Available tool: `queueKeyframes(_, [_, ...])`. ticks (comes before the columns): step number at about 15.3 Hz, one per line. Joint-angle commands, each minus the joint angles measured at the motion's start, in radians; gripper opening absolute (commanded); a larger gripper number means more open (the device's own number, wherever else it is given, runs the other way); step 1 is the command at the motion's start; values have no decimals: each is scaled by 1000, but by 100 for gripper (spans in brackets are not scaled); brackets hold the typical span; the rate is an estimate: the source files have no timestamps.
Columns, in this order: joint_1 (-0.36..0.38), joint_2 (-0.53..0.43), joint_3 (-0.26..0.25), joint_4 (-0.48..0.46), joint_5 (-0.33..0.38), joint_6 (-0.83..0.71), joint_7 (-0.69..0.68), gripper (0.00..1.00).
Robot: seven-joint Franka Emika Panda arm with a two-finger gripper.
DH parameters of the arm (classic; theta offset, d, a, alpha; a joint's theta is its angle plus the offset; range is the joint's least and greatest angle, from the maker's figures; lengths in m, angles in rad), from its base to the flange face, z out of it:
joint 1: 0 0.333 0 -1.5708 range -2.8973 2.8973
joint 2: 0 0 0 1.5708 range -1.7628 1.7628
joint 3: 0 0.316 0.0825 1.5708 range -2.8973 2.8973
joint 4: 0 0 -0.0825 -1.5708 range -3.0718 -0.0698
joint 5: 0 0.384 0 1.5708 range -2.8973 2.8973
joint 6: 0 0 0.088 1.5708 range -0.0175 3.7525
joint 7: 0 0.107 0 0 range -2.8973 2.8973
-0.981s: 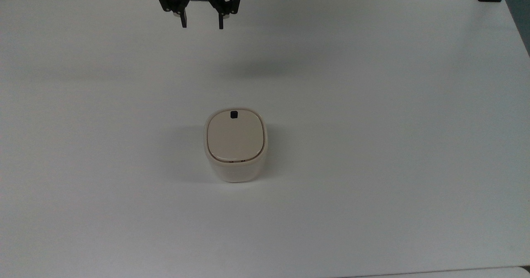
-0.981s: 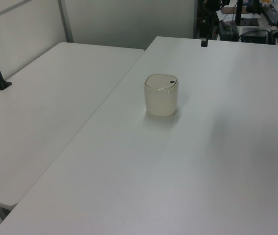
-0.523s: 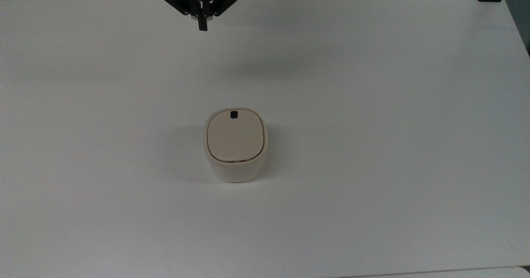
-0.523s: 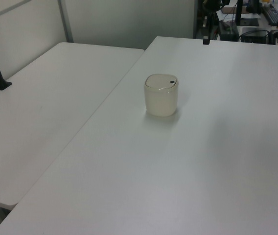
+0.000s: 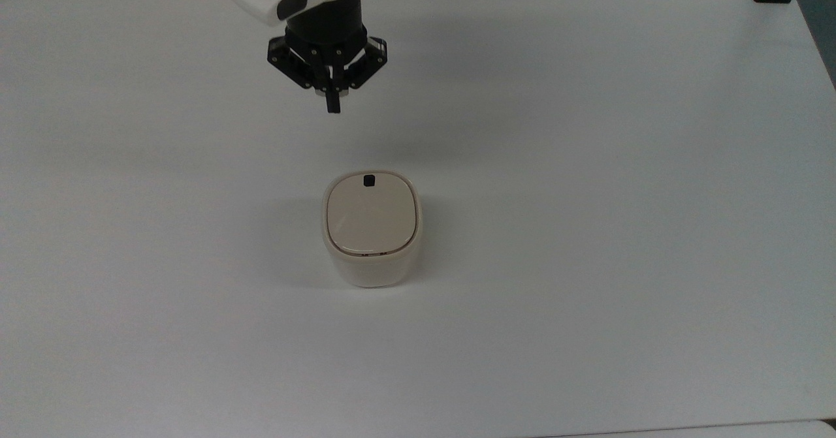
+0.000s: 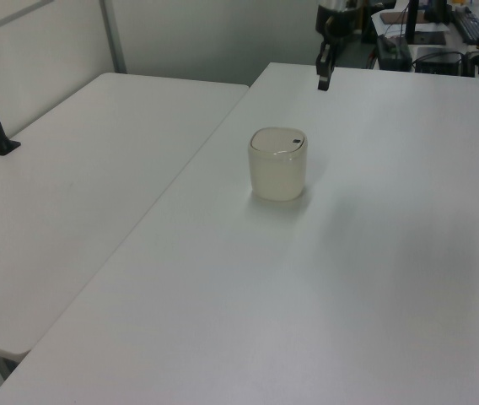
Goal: Open the trash bin
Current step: 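Lower the closed gripper onto the dark button on the bin lid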
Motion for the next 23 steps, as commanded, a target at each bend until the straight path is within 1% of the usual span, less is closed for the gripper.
queueKeyframes(1, [9, 55, -4, -6, 35, 105, -8, 0])
queueKeyframes(7, [27, 123, -4, -6, 36, 152, 0, 0])
queueKeyframes(11, [44, 172, -4, -6, 33, 214, 48, 0])
queueKeyframes(23, [55, 210, -4, -16, 21, 224, 46, 0])
